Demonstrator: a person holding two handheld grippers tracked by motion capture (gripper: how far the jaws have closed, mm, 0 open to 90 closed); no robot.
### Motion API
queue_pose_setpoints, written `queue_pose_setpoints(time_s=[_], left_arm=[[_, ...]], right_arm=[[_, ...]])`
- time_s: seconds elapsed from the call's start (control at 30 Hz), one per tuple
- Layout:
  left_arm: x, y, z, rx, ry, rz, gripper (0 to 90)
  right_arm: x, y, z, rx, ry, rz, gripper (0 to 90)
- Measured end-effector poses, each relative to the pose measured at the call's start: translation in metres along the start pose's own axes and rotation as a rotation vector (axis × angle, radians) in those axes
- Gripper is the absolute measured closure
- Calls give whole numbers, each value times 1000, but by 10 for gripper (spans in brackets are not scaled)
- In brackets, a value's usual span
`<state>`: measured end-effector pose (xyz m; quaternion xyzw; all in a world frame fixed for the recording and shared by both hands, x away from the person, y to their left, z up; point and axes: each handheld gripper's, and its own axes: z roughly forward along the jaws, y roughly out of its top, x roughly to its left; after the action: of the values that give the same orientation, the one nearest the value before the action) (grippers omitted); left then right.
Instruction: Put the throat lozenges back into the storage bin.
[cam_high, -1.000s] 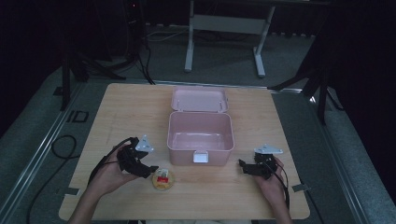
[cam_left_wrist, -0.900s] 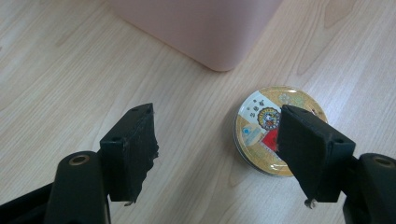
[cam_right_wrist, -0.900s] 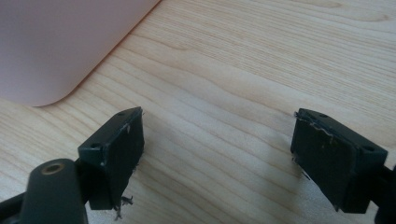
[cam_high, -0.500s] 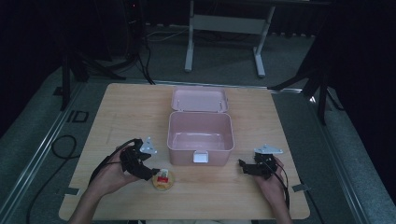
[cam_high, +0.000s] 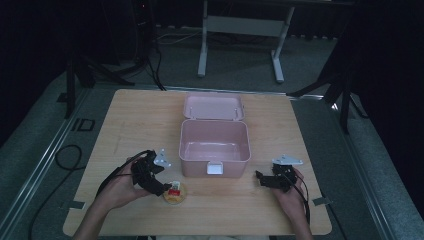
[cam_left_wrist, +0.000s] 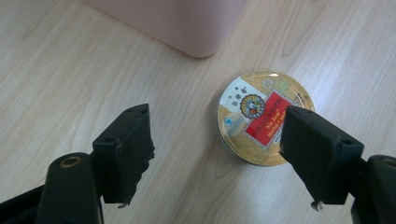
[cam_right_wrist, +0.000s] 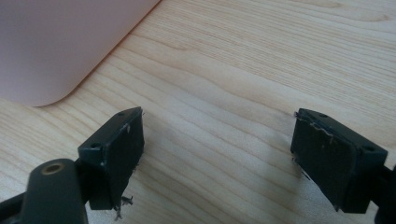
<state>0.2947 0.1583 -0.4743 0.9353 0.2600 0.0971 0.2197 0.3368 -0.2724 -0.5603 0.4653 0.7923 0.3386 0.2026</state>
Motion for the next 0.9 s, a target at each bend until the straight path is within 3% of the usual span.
queue_pose_setpoints(time_s=[0.23, 0.67, 0.9], left_arm=[[-4, 4, 7, 47, -27, 33, 234], [-13, 10, 14, 73, -53, 86, 172], [-18, 14, 23, 112, -75, 129, 172]], right_arm=[[0, 0, 0, 0, 0, 0, 170], [0, 0, 0, 0, 0, -1, 170], [0, 0, 0, 0, 0, -1, 170]])
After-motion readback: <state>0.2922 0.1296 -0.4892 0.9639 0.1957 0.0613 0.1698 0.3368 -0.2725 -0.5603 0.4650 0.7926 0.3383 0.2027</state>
